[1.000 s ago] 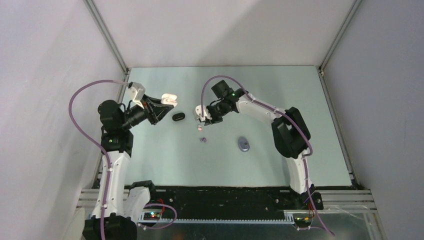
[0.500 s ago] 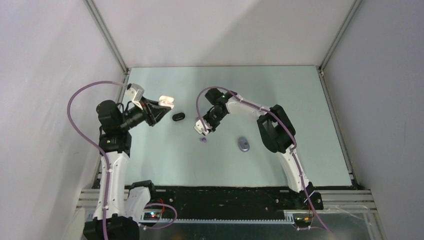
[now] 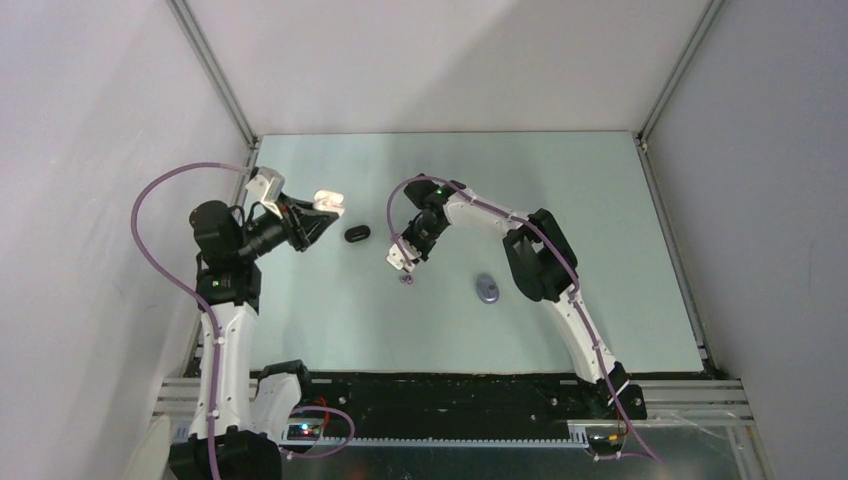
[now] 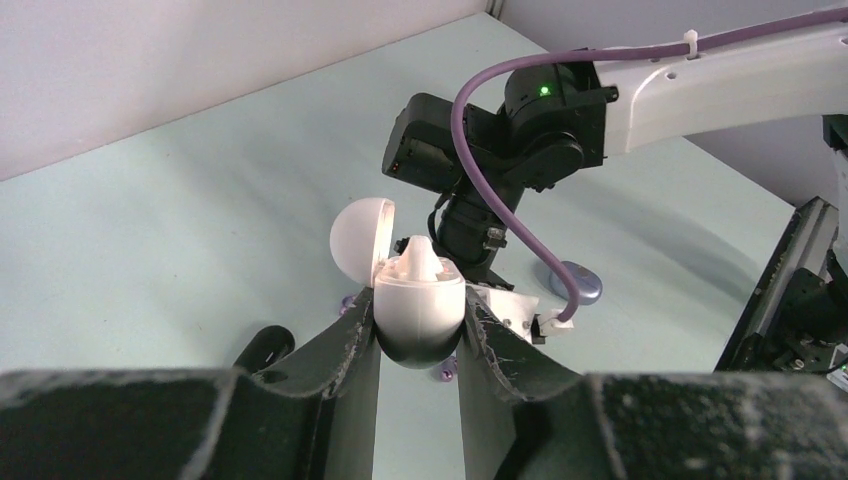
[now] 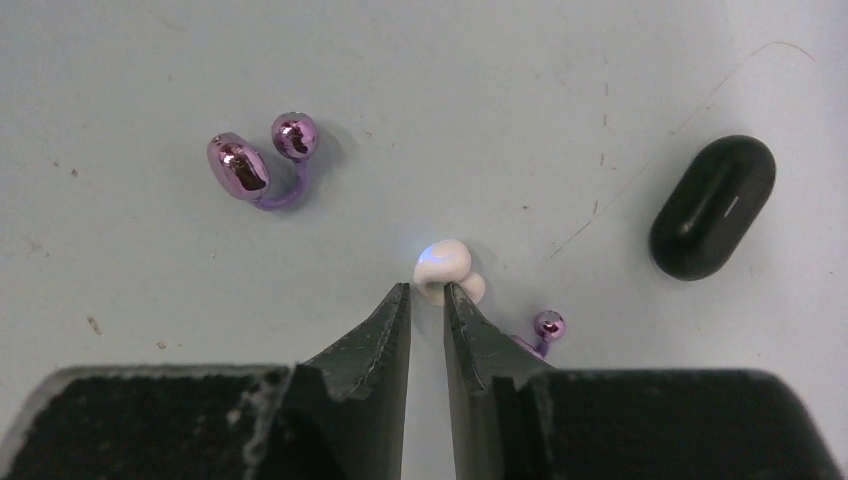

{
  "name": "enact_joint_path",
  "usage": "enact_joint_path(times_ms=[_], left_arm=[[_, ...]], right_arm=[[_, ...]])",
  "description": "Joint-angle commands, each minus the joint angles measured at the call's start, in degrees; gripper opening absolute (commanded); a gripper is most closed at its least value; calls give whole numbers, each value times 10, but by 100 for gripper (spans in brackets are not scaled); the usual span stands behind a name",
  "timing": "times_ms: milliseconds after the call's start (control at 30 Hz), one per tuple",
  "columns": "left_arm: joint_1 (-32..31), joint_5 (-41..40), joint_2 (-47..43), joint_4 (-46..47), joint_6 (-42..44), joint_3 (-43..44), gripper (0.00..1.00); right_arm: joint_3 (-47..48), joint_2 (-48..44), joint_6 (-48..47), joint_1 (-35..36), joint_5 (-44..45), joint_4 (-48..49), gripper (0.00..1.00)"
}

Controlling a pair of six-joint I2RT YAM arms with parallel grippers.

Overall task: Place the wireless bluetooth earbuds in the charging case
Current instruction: Pick up the right earbud from the center of the board.

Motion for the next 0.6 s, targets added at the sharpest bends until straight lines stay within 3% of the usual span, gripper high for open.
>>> enact_joint_path(times_ms=[0, 567], left_arm=[[11, 0, -2, 26, 0, 18, 0], [16, -2, -1, 32, -6, 12, 0]], right_arm=[[27, 16, -41, 4, 16, -30, 22], [37, 28, -66, 12, -10, 4, 23]])
